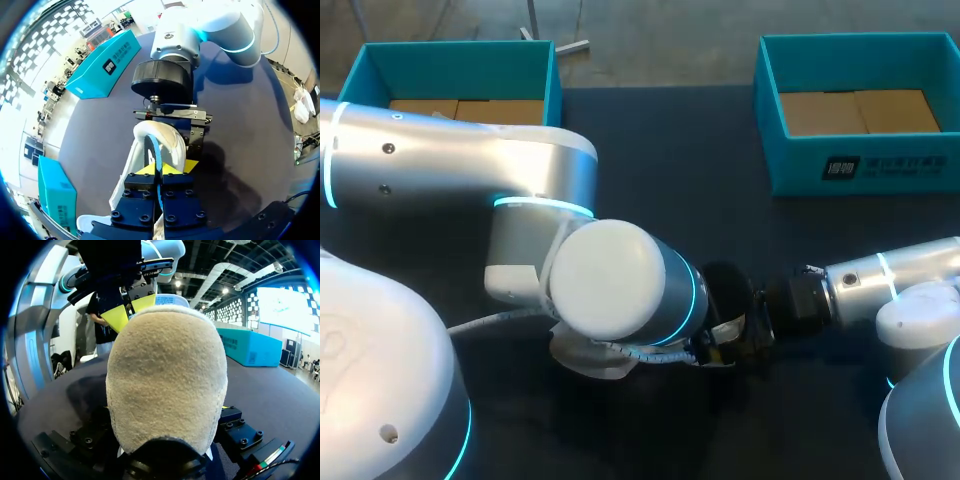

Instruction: Take the shoe out of the shoebox, open the shoe tongue, remove and reinsert the insole, then place the shoe into the shoebox

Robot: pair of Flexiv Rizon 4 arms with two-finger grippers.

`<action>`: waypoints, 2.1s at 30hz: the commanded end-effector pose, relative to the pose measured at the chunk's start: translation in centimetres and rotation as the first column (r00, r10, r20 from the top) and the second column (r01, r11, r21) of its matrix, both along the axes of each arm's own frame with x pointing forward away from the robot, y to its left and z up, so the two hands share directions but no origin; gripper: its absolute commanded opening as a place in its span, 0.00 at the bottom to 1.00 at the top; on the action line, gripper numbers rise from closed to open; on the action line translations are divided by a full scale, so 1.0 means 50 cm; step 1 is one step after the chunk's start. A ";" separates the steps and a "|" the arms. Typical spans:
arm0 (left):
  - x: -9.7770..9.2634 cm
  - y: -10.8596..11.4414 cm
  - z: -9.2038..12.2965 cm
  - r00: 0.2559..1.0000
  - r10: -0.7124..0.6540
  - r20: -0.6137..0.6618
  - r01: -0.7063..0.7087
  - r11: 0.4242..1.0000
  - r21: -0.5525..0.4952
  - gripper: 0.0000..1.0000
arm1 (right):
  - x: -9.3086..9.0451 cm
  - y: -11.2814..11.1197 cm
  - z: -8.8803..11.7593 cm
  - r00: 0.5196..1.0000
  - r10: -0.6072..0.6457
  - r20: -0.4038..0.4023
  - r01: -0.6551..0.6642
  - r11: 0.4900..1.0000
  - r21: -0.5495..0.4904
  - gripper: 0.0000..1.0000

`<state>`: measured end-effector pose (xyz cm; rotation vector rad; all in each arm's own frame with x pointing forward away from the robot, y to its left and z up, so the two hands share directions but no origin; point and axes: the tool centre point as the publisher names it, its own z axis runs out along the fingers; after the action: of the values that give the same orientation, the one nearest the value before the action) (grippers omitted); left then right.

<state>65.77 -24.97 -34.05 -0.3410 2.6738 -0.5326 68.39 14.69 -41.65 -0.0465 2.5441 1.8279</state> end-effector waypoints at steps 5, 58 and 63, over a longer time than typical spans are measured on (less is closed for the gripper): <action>0.000 0.012 0.018 1.000 -0.004 0.010 0.005 0.999 -0.043 0.00 | 0.000 0.004 0.000 1.000 0.000 -0.001 0.000 1.000 -0.006 0.00; 0.029 -0.028 0.042 0.997 0.065 0.030 -0.061 0.992 -0.106 0.00 | 0.000 0.004 0.000 1.000 0.000 -0.001 0.000 1.000 -0.006 0.00; 0.030 -0.038 0.057 0.994 0.089 0.056 -0.081 0.988 -0.131 0.00 | 0.000 0.004 0.000 1.000 0.000 -0.001 0.000 1.000 -0.006 0.00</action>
<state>67.64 -26.55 -31.40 -0.4532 2.5781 -0.6866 68.48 14.56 -41.66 -0.0454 2.5445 1.8271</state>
